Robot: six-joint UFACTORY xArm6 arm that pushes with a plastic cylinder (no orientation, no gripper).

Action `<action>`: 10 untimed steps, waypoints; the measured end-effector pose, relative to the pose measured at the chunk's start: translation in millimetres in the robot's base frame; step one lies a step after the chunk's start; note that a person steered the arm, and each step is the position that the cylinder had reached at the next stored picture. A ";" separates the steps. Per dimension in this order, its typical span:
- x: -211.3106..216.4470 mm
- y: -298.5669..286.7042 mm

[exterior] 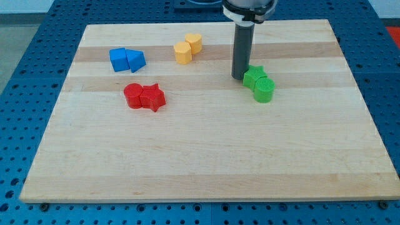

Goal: Locate the arm left to the red circle

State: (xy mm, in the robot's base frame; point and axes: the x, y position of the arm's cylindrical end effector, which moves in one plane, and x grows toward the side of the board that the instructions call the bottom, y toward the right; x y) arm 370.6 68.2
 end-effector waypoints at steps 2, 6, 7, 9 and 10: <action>-0.1 31.2; -5.1 -51.6; -3.1 -95.5; 11.8 -205.3; 22.1 -256.1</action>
State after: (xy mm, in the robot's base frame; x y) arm 392.7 -187.9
